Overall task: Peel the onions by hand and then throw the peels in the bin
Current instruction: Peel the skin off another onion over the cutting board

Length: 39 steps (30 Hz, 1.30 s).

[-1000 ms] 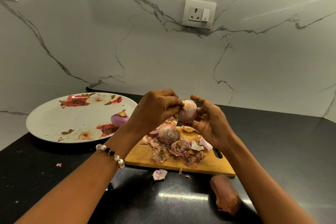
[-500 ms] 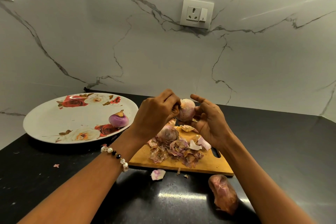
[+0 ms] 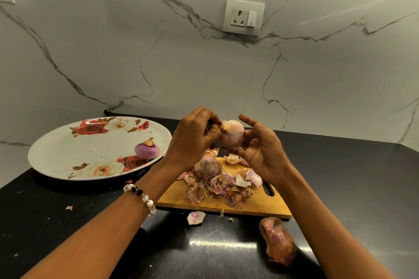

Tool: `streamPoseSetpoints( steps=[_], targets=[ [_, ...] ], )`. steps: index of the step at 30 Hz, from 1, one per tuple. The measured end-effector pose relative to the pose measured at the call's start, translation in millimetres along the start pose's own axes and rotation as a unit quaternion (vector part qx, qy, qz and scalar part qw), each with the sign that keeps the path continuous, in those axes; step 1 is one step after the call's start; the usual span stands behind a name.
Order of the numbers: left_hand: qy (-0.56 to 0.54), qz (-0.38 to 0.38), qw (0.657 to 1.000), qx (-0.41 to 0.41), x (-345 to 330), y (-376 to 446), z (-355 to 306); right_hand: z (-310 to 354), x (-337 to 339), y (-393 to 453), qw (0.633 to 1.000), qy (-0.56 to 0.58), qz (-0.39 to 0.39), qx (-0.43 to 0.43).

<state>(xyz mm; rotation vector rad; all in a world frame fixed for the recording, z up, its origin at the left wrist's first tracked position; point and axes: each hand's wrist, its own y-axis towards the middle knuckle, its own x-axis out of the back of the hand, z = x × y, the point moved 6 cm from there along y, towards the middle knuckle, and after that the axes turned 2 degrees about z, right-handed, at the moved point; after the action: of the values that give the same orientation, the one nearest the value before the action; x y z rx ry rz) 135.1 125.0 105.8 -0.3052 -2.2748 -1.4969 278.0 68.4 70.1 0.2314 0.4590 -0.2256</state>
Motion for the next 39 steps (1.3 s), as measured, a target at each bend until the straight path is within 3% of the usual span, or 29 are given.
streamPoseSetpoints(
  steps=[12, 20, 39],
  targets=[
    [-0.085, -0.010, 0.991, 0.106, 2.4, -1.9, 9.4, -1.7, -2.5, 0.8, 1.000, -0.001, 0.028, -0.012],
    [-0.182, 0.019, 0.965, 0.187, -3.8, -2.8, 17.6, 0.5, 2.3, 6.4, 0.998, -0.022, 0.050, 0.038],
    [-0.197, -0.035, 0.946, 0.256, 5.7, -3.7, 26.8, 2.6, -0.7, 6.5, 0.993, 0.004, 0.108, 0.050]
  ],
)
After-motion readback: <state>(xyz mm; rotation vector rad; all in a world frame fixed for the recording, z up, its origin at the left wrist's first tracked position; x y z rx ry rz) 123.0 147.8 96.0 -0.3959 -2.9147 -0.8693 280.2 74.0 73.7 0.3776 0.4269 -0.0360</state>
